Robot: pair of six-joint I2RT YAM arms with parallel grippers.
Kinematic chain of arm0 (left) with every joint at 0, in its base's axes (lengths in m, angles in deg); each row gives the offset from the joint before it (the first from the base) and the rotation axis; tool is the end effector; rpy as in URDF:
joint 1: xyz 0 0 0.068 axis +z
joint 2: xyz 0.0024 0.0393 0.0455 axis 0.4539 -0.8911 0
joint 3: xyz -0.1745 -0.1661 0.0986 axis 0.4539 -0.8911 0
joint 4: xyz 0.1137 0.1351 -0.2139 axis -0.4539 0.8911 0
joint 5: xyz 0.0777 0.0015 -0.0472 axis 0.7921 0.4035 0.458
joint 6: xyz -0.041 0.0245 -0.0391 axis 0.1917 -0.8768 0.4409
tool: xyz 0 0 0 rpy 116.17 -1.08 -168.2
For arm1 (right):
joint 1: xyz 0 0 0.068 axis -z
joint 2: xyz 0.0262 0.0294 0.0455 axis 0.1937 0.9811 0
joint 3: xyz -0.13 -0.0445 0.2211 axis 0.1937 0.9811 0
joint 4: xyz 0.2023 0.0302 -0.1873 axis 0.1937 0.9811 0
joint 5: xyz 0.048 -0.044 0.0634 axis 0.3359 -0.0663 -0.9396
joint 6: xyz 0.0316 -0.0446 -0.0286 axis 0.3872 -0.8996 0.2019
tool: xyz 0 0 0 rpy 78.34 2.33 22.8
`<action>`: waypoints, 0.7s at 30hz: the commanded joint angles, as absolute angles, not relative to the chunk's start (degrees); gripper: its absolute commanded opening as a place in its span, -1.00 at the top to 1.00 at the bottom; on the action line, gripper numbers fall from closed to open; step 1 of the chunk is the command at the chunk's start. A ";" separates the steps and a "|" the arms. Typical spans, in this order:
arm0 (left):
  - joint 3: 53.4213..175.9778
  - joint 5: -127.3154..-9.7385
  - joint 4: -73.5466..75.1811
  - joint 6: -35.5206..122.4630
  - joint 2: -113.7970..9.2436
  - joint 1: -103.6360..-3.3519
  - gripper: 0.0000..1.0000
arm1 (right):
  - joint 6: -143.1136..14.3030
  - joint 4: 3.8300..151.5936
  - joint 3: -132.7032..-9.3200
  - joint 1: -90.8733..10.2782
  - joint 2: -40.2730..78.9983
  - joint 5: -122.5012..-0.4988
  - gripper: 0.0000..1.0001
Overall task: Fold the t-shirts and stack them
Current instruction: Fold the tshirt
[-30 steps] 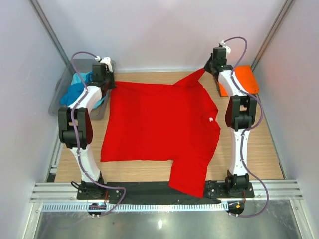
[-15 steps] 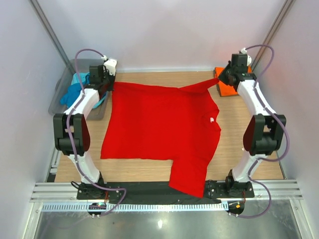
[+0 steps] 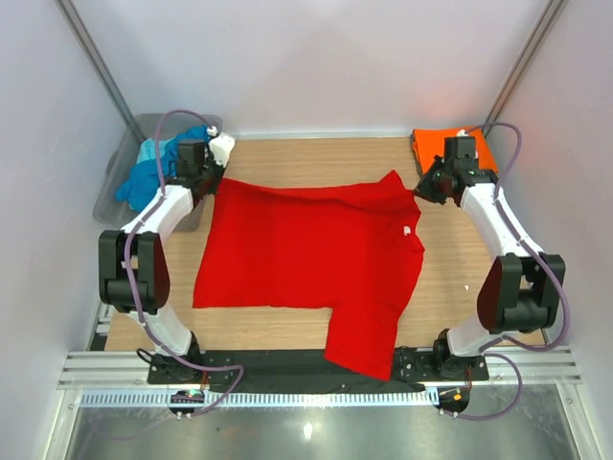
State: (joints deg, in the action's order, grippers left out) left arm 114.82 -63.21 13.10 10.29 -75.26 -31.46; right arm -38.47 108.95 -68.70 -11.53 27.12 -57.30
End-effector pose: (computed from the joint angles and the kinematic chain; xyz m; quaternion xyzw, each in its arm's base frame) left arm 0.4139 -0.0348 0.2293 0.2124 0.8662 0.0446 0.4500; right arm 0.3650 0.0051 0.2637 0.2492 0.8972 0.1304 0.3405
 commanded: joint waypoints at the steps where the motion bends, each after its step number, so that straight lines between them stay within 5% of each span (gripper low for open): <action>1: 114.08 -60.62 12.06 6.23 -72.32 -32.97 1.00 | -38.17 112.87 -68.07 -10.20 21.26 -58.52 0.97; 21: 105.11 -46.13 8.55 -2.65 -70.12 -38.24 1.00 | -36.06 113.15 -49.08 -10.12 8.77 -63.17 0.98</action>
State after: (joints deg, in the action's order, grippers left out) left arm 106.01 -49.89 11.70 -0.42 -73.62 -37.80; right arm -36.81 114.44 -50.47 -10.26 10.90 -61.96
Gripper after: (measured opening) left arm 0.005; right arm 0.026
